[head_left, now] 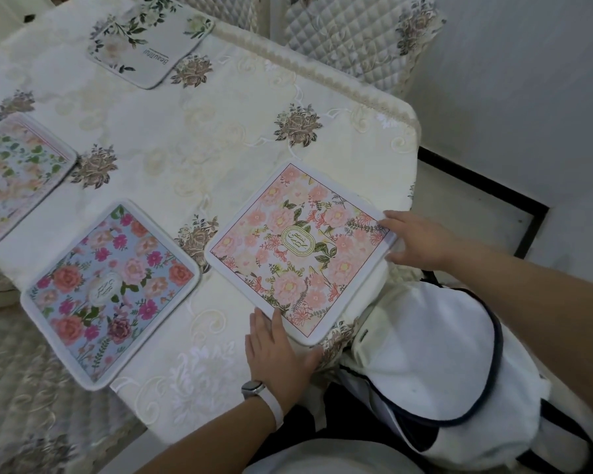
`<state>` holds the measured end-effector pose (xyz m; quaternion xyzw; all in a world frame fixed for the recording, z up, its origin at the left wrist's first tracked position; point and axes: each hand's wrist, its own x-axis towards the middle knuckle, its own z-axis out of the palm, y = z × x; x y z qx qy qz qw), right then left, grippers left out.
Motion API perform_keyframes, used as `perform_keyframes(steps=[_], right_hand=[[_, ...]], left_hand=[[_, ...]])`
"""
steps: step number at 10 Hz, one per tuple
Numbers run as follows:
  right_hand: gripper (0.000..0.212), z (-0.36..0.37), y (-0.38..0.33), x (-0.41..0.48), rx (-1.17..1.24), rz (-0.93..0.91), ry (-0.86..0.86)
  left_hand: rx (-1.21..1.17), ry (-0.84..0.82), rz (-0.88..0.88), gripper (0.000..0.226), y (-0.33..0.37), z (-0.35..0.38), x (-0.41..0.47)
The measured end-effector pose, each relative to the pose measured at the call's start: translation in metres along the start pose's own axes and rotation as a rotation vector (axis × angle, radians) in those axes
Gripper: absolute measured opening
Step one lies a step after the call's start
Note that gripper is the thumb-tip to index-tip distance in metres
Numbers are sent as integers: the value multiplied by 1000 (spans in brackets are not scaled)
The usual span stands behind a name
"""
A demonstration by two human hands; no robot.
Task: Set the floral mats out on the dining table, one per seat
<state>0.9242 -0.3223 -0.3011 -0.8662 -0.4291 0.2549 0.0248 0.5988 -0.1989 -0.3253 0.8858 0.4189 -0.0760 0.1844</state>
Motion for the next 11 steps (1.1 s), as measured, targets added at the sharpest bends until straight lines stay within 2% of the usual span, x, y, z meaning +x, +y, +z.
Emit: perform_keyframes(steps=[5, 7, 8, 9, 10, 11], right_hand=[[66, 6, 8, 6, 41, -46, 36], [66, 8, 6, 5, 38, -44, 9], [61, 3, -5, 8, 19, -61, 26], [52, -3, -34, 12, 11, -121, 99], [49, -7, -69, 17, 27, -235, 171], [53, -23, -108, 24, 53, -344, 191]], left_hand=[[-59, 54, 84, 72, -13, 7, -4], [-36, 57, 58, 80, -11, 7, -4], [-77, 38, 4, 91, -13, -3, -1], [-180, 42, -122, 92, -25, -25, 9], [-256, 99, -137, 76, -41, -57, 19], [-248, 136, -27, 52, -56, -96, 25]])
